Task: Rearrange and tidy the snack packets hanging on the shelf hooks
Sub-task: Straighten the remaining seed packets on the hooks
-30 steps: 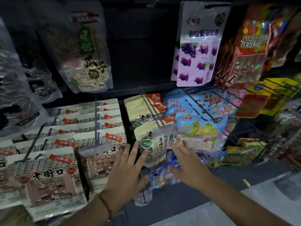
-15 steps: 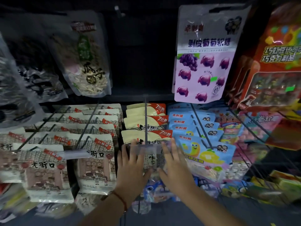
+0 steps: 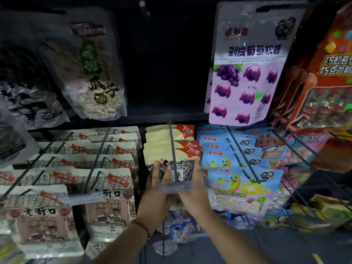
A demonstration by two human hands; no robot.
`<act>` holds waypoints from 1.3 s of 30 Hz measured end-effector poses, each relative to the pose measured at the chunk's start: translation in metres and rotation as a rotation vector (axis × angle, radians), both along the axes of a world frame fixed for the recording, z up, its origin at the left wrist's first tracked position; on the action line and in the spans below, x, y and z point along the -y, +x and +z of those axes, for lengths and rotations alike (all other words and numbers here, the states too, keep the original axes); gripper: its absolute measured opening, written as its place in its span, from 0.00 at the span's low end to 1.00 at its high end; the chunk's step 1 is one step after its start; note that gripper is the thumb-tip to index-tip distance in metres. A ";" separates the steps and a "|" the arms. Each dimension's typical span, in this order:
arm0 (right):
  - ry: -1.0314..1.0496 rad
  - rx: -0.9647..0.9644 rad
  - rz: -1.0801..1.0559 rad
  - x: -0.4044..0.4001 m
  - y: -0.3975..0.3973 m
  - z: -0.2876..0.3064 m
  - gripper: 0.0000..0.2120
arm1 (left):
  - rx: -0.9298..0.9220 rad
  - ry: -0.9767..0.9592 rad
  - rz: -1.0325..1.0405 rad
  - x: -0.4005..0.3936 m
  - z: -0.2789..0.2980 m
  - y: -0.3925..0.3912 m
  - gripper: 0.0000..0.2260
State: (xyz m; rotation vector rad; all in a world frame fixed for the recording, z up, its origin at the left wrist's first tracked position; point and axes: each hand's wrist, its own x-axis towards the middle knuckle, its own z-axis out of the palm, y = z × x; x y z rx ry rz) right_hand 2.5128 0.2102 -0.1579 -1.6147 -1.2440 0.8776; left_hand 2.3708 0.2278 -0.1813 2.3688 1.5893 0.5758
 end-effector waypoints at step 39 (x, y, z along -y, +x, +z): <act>-0.170 0.950 0.260 0.165 0.177 0.053 0.41 | -0.445 0.494 -0.234 0.072 0.024 0.117 0.43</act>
